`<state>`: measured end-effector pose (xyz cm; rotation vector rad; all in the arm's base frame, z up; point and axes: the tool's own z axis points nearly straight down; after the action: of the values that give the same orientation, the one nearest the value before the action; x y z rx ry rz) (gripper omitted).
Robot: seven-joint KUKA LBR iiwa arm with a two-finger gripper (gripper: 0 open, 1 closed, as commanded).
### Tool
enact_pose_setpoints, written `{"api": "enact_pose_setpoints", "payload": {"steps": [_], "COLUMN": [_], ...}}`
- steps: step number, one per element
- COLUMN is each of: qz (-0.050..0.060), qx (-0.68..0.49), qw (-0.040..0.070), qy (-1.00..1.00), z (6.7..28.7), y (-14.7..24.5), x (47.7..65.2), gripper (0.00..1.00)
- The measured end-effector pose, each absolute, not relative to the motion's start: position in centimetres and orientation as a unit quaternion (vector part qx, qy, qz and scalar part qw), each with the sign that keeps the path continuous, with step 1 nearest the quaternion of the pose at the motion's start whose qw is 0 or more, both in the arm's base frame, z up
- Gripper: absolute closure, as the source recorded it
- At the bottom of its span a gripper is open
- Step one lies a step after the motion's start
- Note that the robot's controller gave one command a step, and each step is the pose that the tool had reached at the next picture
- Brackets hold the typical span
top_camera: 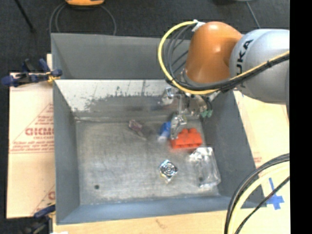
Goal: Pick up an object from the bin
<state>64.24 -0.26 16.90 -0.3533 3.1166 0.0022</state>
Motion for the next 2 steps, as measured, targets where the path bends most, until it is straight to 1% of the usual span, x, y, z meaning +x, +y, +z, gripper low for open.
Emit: {"api": "enact_pose_setpoints", "payload": {"steps": [1,2], "qz": [0.000,-0.001], "qx": [-0.250,-0.248], "qw": [0.007,0.009], "qy": [0.968,0.969], "z": [7.41,7.74], "y": [-3.48,-3.55], "x": [65.63,65.79], "gripper": [0.00,1.00]}}
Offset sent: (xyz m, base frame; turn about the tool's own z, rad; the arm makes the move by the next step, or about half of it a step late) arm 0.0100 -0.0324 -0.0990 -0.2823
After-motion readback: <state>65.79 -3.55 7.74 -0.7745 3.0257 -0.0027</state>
